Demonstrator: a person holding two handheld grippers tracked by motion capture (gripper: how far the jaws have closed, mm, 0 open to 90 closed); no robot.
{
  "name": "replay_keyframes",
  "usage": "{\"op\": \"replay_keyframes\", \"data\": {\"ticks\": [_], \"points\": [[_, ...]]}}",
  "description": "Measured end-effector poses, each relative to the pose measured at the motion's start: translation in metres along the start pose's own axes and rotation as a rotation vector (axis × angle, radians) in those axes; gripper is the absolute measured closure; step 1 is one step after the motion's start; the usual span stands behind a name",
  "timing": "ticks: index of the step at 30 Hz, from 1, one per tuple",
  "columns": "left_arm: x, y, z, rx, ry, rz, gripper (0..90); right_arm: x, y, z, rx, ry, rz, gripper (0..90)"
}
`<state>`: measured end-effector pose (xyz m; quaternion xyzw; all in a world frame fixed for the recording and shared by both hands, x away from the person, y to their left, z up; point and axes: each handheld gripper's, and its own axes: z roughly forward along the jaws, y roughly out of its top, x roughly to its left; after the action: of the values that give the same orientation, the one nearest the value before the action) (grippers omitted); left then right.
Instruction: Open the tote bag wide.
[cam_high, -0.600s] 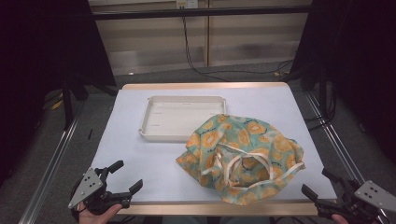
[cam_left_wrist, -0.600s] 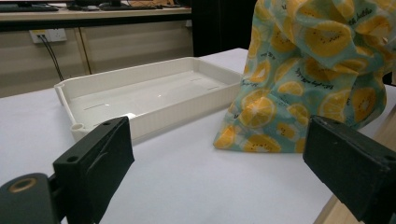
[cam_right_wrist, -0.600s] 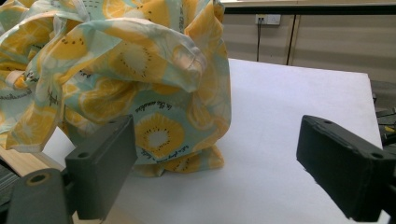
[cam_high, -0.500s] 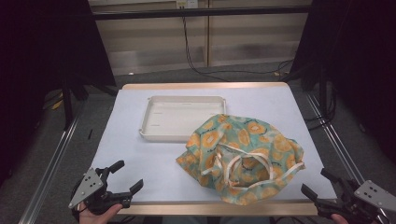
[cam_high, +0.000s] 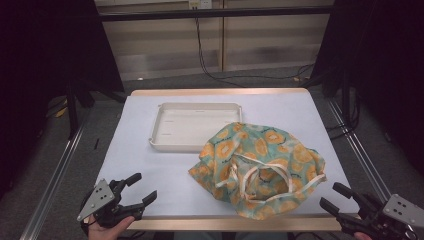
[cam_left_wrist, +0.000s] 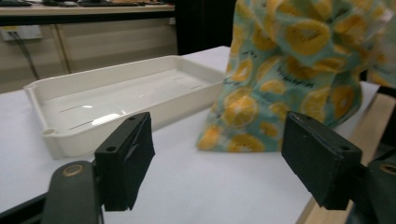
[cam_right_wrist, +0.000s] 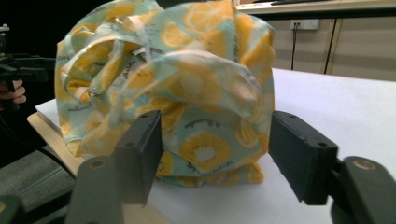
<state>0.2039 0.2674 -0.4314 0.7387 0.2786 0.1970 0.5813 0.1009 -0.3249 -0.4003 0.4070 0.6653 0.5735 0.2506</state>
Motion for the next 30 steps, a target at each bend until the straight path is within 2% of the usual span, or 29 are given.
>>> {"op": "replay_keyframes", "data": {"ticks": [3,5,6,7,9,10,12,14,16,18,19,21,22,23,24,25,26,28,30], "points": [[-0.004,0.002,0.005,0.024,-0.031,0.033,33.5,0.003,0.008,0.002,0.008,0.028,-0.037,44.2],[-0.006,0.004,0.009,0.021,-0.048,0.026,36.9,0.004,0.01,0.002,0.006,0.033,-0.038,46.0],[-0.007,0.005,0.01,0.029,-0.054,0.038,36.9,0.005,0.013,0.002,0.003,0.039,-0.045,47.3],[-0.009,0.007,0.012,0.026,-0.071,0.044,38.5,0.005,0.016,0.002,0.001,0.04,-0.056,48.7],[-0.012,0.009,0.013,0.032,-0.079,0.051,42.9,0.007,0.023,0.002,-0.003,0.049,-0.073,51.6],[-0.012,0.01,0.014,0.039,-0.099,0.059,45.6,0.008,0.027,0.003,-0.007,0.049,-0.091,52.8],[-0.015,0.012,0.016,0.028,-0.107,0.06,50.9,0.01,0.037,0.006,-0.01,0.068,-0.107,55.4],[-0.017,0.015,0.017,0.035,-0.116,0.072,52.1,0.01,0.039,0.008,-0.01,0.075,-0.113,56.0],[-0.021,0.019,0.019,0.033,-0.139,0.065,55.9,0.014,0.046,0.014,-0.007,0.094,-0.12,56.5],[-0.024,0.021,0.022,0.049,-0.159,0.082,58.0,0.014,0.048,0.017,-0.019,0.108,-0.118,57.1],[-0.027,0.022,0.025,0.049,-0.18,0.072,62.9,0.015,0.054,0.025,-0.012,0.137,-0.123,58.1],[-0.031,0.021,0.03,0.073,-0.208,0.078,65.3,0.016,0.056,0.028,-0.005,0.144,-0.127,58.3],[-0.032,0.021,0.032,0.082,-0.231,0.074,73.5,0.02,0.061,0.036,0.01,0.184,-0.14,60.2],[-0.033,0.022,0.033,0.091,-0.238,0.079,73.5,0.02,0.061,0.036,0.01,0.184,-0.14,60.2],[-0.036,0.023,0.035,0.092,-0.252,0.074,79.0,0.025,0.065,0.044,0.019,0.218,-0.164,61.3],[-0.037,0.024,0.037,0.095,-0.272,0.082,79.0,0.025,0.065,0.044,0.019,0.218,-0.164,61.3],[-0.04,0.027,0.041,0.092,-0.291,0.076,83.8,0.033,0.066,0.052,0.041,0.241,-0.183,62.2],[-0.044,0.031,0.047,0.086,-0.322,0.073,85.3,0.034,0.066,0.056,0.053,0.252,-0.192,62.7],[-0.051,0.037,0.055,0.092,-0.362,0.097,87.0,0.042,0.065,0.066,0.079,0.28,-0.203,63.6]]}}
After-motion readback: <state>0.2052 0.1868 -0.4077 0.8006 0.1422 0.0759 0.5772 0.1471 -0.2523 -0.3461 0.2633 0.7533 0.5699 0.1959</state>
